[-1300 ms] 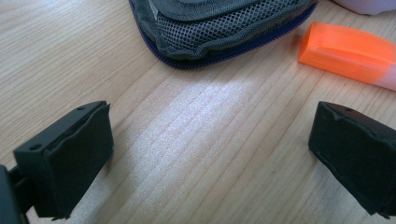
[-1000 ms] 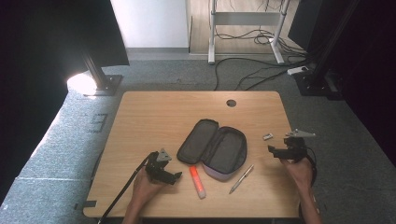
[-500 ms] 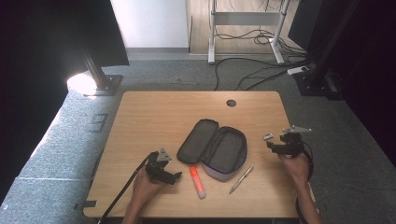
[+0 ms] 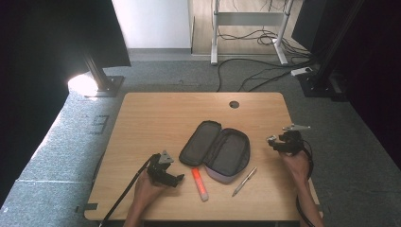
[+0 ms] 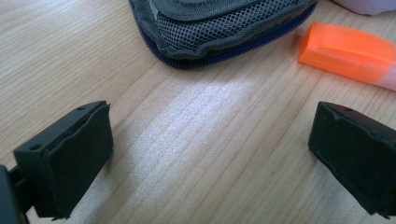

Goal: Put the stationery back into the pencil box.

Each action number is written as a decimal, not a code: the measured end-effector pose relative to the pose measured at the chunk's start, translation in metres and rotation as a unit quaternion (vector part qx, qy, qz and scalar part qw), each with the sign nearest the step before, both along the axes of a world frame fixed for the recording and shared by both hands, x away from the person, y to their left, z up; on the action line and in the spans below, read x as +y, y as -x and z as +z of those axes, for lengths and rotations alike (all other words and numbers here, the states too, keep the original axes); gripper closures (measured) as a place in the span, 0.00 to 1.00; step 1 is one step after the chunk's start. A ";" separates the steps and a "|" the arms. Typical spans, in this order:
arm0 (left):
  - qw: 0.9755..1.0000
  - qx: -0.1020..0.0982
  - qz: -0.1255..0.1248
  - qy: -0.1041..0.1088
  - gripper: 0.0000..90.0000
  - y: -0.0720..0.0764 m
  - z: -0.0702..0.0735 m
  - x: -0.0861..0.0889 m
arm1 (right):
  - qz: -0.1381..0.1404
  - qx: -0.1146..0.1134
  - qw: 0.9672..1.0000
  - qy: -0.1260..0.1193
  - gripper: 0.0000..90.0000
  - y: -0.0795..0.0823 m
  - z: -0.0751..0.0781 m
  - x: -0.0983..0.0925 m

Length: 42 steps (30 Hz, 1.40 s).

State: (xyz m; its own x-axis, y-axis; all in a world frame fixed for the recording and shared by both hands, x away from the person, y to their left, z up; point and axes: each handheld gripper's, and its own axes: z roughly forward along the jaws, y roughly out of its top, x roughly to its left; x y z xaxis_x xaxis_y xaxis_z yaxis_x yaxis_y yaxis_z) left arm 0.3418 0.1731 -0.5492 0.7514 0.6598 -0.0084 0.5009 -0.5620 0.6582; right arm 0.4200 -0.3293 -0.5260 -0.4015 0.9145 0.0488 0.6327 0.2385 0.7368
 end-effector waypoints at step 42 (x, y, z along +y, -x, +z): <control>1.000 0.000 0.000 0.000 0.00 0.000 0.000 0.000 | 0.008 0.026 0.999 0.028 0.40 -0.036 -0.019 0.006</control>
State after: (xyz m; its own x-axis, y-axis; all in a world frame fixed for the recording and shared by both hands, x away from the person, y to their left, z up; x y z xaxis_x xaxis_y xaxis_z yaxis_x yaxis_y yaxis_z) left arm 0.3418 0.1731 -0.5492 0.7510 0.6603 -0.0082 0.5009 -0.5616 0.6585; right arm 0.4556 -0.3231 -0.5449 -0.4141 0.9100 0.0196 0.6661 0.2882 0.6880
